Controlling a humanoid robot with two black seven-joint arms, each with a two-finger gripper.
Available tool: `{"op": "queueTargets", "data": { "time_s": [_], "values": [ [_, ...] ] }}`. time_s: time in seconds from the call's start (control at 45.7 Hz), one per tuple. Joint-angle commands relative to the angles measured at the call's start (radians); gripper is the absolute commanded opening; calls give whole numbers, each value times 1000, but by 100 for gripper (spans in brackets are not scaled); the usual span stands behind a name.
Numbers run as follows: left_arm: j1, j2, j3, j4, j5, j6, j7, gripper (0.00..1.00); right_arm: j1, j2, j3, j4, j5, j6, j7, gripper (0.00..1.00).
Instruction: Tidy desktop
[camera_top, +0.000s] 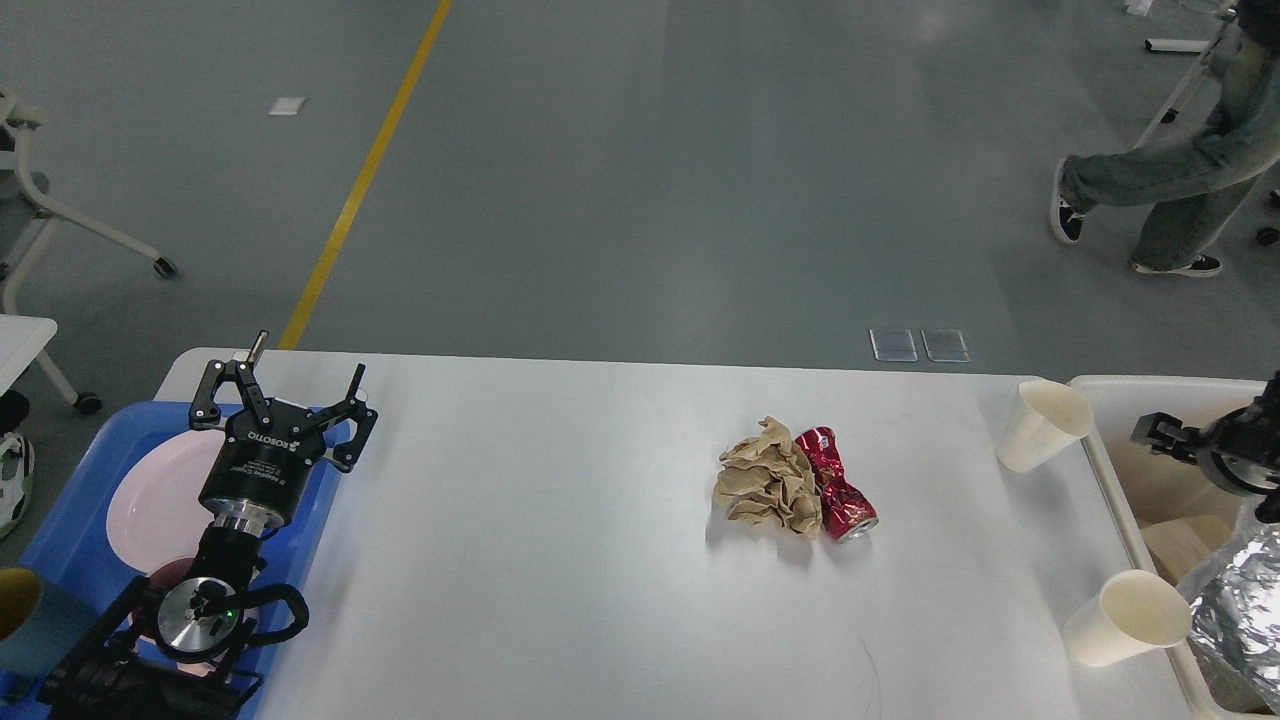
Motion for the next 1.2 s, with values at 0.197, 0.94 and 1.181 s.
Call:
{"op": "queueTargets", "data": {
  "time_s": [0.197,0.94,1.181],
  "values": [
    [0,0,0,0,0,0,0,96,544,124,-237,349,-2,408,1,100],
    [0,0,0,0,0,1,0,96,1275,268,-141,849,77,679,1,100],
    [0,0,0,0,0,0,0,97,1256,261,-145,845,77,657,1,100]
  ]
}}
